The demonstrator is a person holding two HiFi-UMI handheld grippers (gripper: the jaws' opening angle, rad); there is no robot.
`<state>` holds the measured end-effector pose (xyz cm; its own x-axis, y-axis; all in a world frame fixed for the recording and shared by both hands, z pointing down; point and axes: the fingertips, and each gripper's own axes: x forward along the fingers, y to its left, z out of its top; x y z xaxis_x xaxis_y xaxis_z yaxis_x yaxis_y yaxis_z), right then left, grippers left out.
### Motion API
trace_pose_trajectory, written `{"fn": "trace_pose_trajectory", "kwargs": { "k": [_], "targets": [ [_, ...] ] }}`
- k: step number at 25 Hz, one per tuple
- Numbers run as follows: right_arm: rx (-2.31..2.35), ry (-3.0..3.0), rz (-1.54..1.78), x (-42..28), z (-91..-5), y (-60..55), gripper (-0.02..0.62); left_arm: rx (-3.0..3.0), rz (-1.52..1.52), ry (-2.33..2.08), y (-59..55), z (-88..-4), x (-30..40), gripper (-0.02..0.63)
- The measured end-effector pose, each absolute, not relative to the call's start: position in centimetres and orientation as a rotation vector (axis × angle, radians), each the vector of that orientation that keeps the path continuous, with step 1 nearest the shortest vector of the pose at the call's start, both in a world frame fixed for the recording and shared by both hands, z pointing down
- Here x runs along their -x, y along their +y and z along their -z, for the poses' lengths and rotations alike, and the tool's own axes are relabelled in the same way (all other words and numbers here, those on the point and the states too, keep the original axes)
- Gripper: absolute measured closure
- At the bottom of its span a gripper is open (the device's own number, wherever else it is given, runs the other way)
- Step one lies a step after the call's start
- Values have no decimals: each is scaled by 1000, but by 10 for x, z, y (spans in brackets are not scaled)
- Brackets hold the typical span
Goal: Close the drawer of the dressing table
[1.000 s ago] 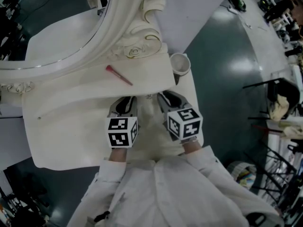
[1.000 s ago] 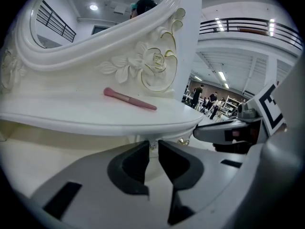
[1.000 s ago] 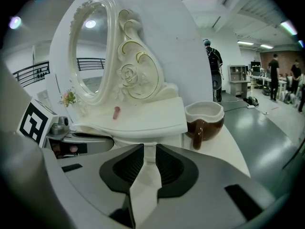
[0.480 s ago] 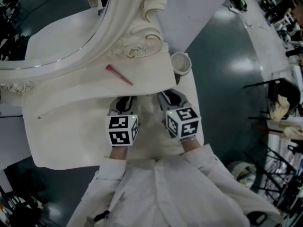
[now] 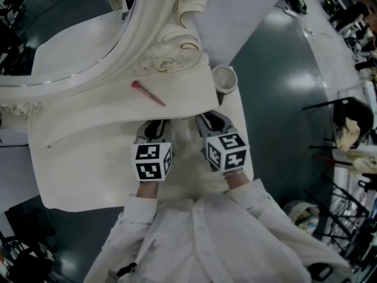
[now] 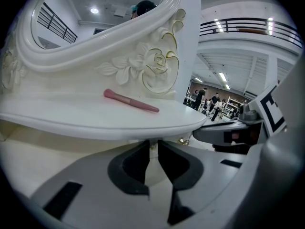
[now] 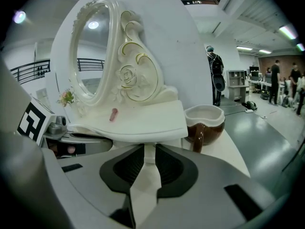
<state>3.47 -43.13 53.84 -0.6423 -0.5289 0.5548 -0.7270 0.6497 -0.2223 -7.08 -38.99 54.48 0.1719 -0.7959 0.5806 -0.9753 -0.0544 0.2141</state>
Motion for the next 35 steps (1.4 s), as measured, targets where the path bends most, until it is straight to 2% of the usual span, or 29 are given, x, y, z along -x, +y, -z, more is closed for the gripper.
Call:
{"fn": "trace_pose_trajectory", "kwargs": {
  "k": [22,35],
  "targets": [
    [-1031,-2485,-593,-45,-510,-402,522,-2046,-421,-1556,-356,-513,47,549],
    [-883,-2635,-623,-29,-466,-379,522,-2249,-348,-1507,-351,-450,38,549]
  ]
}}
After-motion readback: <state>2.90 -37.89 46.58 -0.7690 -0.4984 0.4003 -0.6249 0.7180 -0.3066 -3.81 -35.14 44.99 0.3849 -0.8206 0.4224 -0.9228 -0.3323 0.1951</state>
